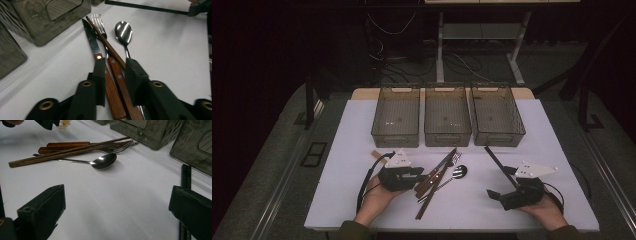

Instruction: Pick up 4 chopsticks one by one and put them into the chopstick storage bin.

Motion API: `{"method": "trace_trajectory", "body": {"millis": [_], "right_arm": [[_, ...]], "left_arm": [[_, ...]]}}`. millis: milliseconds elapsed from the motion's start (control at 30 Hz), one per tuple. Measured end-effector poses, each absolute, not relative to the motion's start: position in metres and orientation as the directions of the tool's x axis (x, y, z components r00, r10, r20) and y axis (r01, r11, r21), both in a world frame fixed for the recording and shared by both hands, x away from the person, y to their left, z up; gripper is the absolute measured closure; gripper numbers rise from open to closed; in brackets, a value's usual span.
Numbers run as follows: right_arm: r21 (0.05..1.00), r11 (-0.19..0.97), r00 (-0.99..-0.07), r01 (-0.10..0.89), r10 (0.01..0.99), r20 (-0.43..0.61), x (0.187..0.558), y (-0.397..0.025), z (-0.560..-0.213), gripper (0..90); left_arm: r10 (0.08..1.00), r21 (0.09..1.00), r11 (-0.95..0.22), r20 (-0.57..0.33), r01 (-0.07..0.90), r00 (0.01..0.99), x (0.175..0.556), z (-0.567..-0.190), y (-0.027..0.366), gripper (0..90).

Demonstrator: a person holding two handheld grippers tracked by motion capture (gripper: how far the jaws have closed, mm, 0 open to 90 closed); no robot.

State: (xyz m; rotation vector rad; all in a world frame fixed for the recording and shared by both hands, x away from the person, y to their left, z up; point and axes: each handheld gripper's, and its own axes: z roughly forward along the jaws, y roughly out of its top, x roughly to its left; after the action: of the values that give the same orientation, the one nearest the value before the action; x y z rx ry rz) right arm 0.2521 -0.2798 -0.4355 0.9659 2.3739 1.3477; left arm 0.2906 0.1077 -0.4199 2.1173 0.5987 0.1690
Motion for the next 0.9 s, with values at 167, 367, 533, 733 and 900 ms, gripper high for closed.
{"method": "trace_trajectory", "body": {"millis": [167, 367, 533, 733, 900], "right_arm": [[0.831, 0.355, -0.75, 0.427, 0.653, 0.107, 0.252, -0.28, -0.436, 1.0], [0.831, 0.355, -0.749, 0.428, 0.654, 0.107, 0.252, -0.28, -0.436, 1.0], [0.831, 0.355, -0.749, 0.428, 0.654, 0.107, 0.252, -0.28, -0.436, 1.0], [0.832, 0.354, -0.749, 0.428, 0.654, 0.106, 0.253, -0.28, -0.436, 1.0], [0.831, 0.351, -0.747, 0.432, 0.656, 0.111, 0.253, -0.28, -0.436, 1.0]], "left_arm": [[0.485, 0.806, -0.468, -0.109, 0.362, 0.868, 0.297, -0.417, 0.1, 82.9], [0.478, 0.79, -0.493, -0.105, 0.365, 0.872, 0.304, -0.418, 0.086, 89.0], [0.475, 0.783, -0.505, -0.1, 0.364, 0.874, 0.309, -0.419, 0.073, 89.0], [0.473, 0.772, -0.521, -0.094, 0.364, 0.876, 0.315, -0.424, 0.058, 89.0], [0.48, 0.755, -0.543, -0.08, 0.367, 0.874, 0.319, -0.429, 0.049, 89.0]]}}
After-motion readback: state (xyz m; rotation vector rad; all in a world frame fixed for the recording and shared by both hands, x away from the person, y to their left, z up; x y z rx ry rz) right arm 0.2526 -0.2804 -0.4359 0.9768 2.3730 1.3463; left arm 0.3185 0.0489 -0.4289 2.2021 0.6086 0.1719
